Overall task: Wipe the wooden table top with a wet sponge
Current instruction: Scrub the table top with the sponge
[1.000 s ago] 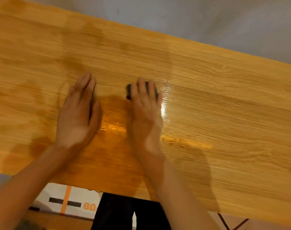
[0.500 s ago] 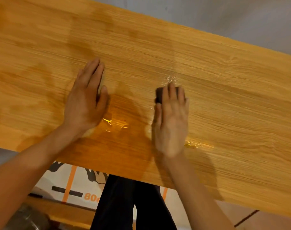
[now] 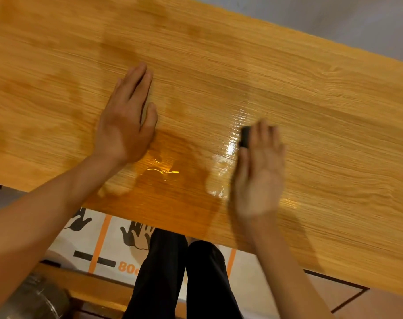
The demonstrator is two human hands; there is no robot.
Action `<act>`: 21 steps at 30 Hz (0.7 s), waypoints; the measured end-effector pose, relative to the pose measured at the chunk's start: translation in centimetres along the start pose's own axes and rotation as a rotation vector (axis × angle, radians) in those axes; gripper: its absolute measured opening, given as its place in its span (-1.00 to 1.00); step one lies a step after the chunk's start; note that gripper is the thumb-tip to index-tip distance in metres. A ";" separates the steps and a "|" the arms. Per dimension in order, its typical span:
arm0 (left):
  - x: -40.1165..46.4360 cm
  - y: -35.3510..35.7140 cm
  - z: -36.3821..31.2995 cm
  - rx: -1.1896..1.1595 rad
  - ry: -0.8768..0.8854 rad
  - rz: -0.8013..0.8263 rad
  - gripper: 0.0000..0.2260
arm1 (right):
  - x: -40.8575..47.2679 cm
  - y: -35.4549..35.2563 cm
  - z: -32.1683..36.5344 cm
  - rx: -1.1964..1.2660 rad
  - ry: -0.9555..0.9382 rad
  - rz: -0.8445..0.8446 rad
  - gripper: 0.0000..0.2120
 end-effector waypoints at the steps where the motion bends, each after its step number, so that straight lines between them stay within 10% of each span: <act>1: 0.0 0.0 0.0 0.009 0.003 -0.001 -0.53 | 0.7 1.9 2.8 -0.046 -0.070 0.074 -0.58; 7: -0.2 0.1 -0.1 0.047 0.019 -0.018 -0.51 | 0.2 4.1 5.6 -0.005 -0.306 0.175 -0.53; 14: -0.5 -0.3 -0.5 0.052 0.045 -0.081 -0.53 | -5.1 -3.0 -6.9 0.100 0.227 -0.065 -0.58; 21: -0.2 -0.1 -0.3 0.090 -0.004 0.033 -0.48 | -2.1 6.1 8.7 -0.009 -0.047 -0.071 -0.50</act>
Point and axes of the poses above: each hand's wrist, its own x-axis towards the middle knuckle, its own y-axis out of the palm, z = x × y, the point moved 7 cm from there along x, towards the middle knuckle, and after that the axes turned 11 degrees about z, right-handed, at the moved point
